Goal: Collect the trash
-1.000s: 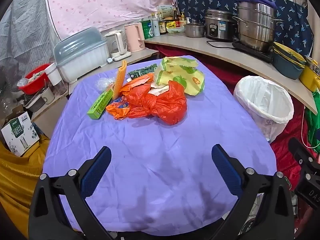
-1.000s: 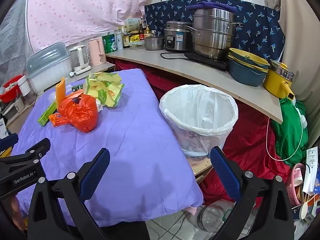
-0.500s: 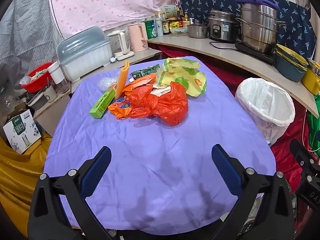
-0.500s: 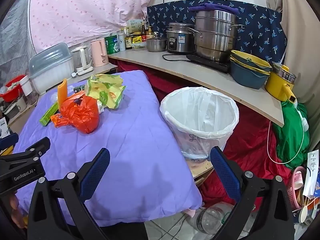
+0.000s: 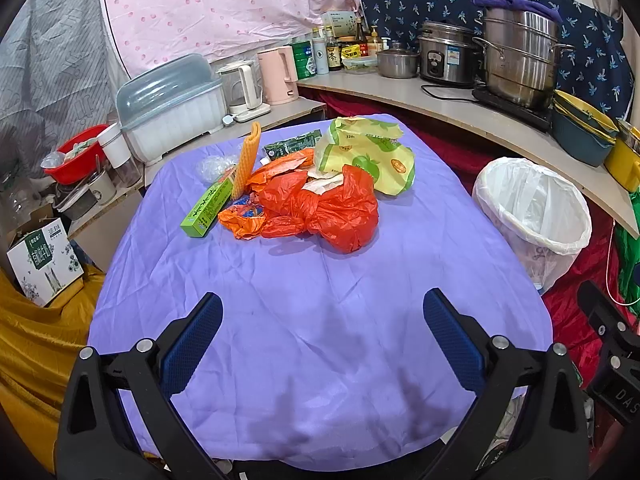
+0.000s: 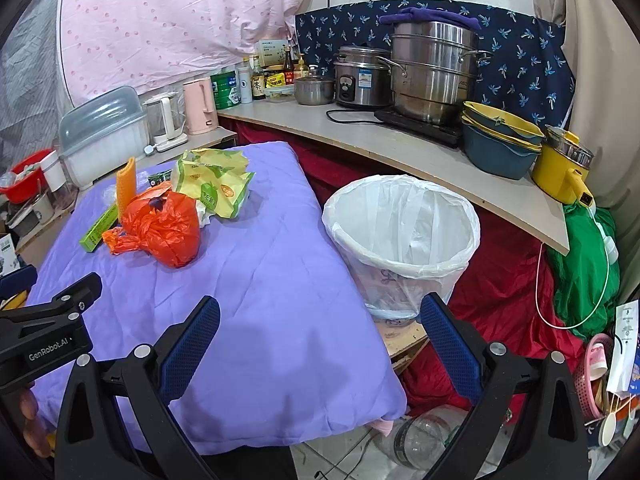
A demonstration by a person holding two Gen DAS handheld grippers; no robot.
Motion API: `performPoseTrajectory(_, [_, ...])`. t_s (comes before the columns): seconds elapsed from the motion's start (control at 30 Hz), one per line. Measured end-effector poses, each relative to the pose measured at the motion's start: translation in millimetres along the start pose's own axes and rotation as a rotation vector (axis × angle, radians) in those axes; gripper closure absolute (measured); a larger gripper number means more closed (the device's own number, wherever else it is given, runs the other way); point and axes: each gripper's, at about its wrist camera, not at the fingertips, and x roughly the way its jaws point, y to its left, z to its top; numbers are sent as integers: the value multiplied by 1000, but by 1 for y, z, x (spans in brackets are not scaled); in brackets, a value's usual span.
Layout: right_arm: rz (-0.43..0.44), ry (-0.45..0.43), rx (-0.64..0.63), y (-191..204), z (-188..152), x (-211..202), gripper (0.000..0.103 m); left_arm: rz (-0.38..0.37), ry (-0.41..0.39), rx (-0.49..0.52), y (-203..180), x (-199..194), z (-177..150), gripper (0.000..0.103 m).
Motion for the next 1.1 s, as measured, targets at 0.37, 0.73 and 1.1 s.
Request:
performPoseTrajectory(0.37, [-6,4,0,-1,-3,1,7,-5,5,9,-3,2,1,7])
performPoseTrajectory(0.73, [-13,0,2,-2,-2,-1,7,-7,10,16,-8,5,-1,7])
performPoseTrajectory(1.1, [-17,-1,5,-3,-2,0,7,-7,8,17,-9,5,-2,7])
